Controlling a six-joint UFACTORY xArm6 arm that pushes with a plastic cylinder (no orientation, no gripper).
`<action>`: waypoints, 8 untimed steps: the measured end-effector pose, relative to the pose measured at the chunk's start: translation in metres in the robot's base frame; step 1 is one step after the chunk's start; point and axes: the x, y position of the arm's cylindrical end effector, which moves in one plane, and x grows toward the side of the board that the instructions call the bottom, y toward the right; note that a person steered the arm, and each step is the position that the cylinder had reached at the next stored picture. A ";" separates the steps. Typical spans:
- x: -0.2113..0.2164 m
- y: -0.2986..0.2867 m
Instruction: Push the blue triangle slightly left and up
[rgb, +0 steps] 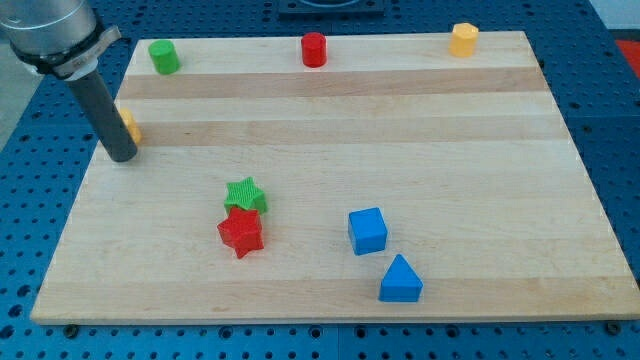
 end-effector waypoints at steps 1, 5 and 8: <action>0.007 0.028; 0.018 0.381; 0.152 0.447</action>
